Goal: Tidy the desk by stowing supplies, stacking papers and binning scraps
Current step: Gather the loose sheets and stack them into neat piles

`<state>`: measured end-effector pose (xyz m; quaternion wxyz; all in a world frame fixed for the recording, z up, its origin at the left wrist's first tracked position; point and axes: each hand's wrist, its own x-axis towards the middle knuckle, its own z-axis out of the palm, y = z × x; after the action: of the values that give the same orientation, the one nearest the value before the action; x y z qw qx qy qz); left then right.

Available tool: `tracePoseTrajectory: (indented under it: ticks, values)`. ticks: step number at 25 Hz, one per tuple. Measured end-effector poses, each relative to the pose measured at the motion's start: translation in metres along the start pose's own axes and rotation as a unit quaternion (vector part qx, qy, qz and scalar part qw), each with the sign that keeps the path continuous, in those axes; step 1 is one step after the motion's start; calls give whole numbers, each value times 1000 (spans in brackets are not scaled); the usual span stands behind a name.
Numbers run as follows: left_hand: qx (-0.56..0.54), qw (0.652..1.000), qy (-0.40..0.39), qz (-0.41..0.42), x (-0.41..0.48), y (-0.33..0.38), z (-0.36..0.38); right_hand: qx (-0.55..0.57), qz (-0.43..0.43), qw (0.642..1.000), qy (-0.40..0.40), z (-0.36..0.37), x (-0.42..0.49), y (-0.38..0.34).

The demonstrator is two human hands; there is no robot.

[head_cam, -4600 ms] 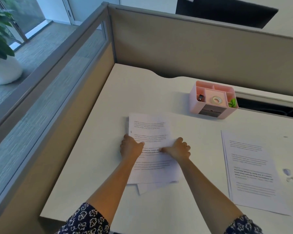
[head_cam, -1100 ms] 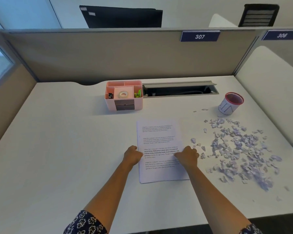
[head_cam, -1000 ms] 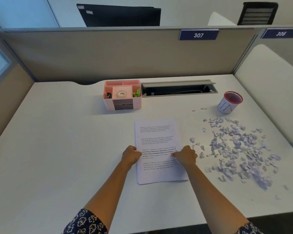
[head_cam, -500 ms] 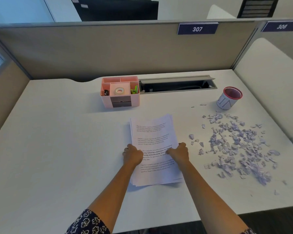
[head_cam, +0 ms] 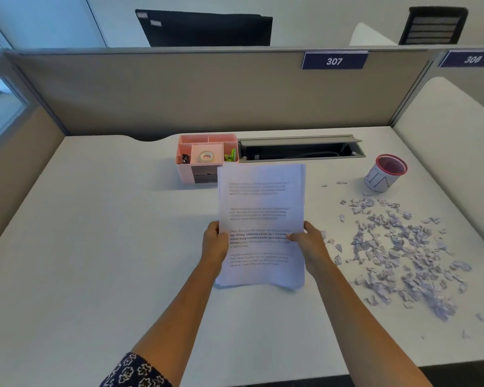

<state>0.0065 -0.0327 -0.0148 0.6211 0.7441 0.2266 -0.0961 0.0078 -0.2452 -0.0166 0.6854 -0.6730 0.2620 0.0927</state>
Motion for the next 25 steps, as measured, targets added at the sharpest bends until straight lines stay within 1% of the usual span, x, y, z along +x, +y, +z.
tracePoseTrajectory:
  ticks: [3, 6, 8, 12, 15, 18, 22, 25]
  values:
    - [-14, 996, -4, 87, 0, 30, -7, 34, -103, 993, -36, -1, -5, -29]
    - [-77, 986, -13, 150, -8, 59, -10, 50, -218, 973, -65, 1, -11, -54]
    - [-116, 978, -14, 170, -18, 73, -10, 61, -251, 963, -75, 3, -14, -64]
    - [-133, 970, 12, 203, -22, 64, -16, 84, -246, 962, -78, 3, -18, -63]
    - [-125, 975, -1, 183, -19, 52, -18, 69, -241, 963, -96, 3, -16, -52]
    - [-111, 979, -20, 172, -18, 45, -15, 75, -216, 969, -98, 4, -12, -42]
    - [-53, 985, -25, 163, -10, 28, -20, 52, -192, 973, -114, 0, -6, -22]
    - [-7, 984, -20, 176, -5, 17, -25, 23, -164, 977, -133, -7, 0, 0]
